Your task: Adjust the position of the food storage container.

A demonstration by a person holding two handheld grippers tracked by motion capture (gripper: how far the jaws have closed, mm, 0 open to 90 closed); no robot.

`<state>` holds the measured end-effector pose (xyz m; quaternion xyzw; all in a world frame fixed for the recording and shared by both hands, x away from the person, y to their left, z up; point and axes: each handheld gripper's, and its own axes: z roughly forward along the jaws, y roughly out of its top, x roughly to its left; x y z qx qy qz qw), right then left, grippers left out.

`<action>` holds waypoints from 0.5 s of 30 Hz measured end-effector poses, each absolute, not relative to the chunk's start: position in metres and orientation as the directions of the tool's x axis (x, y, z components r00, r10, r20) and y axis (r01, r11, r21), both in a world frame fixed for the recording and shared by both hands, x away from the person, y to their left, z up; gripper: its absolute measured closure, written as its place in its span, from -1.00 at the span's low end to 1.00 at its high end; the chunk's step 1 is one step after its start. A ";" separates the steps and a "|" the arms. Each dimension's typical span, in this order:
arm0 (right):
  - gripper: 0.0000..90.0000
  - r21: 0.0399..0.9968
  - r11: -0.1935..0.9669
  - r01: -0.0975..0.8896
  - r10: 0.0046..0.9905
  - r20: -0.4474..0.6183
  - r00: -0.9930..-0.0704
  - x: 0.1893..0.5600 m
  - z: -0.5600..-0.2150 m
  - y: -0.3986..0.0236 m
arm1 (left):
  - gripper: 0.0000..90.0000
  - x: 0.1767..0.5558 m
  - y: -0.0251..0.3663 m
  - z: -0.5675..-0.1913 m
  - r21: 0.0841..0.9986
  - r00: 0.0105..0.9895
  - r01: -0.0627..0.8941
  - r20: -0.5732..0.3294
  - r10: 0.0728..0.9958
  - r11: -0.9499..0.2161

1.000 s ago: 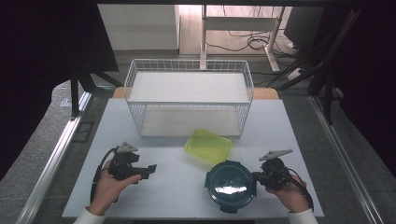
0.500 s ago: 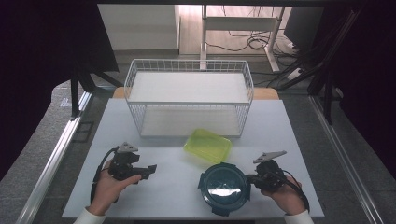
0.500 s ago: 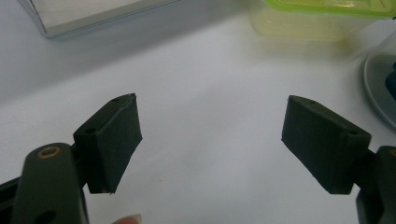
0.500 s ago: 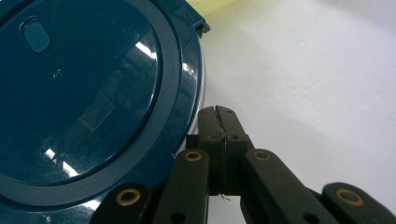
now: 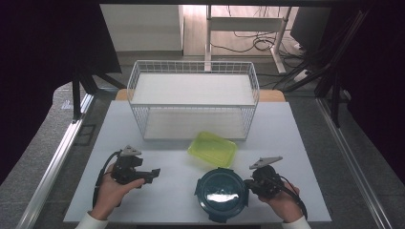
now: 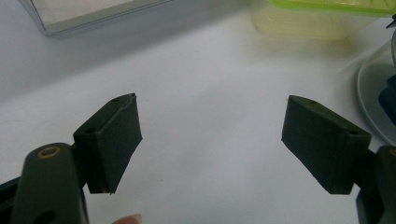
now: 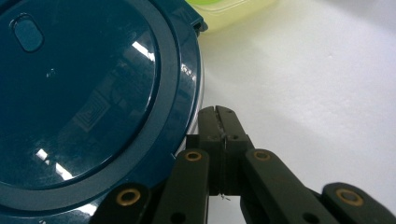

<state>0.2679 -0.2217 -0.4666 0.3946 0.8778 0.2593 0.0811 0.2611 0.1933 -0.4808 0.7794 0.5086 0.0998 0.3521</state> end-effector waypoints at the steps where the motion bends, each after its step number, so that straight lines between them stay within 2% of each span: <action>1: 0.98 0.519 0.556 0.649 0.735 0.057 -0.676 0.267 -0.467 -0.220 | -0.58 0.261 0.193 -0.481 0.649 0.463 0.724 -0.203 0.863 -0.235; 15: 0.98 0.526 0.583 0.619 0.720 0.020 -0.694 0.262 -0.470 -0.192 | -0.58 0.261 0.192 -0.481 0.649 0.461 0.724 -0.205 0.863 -0.233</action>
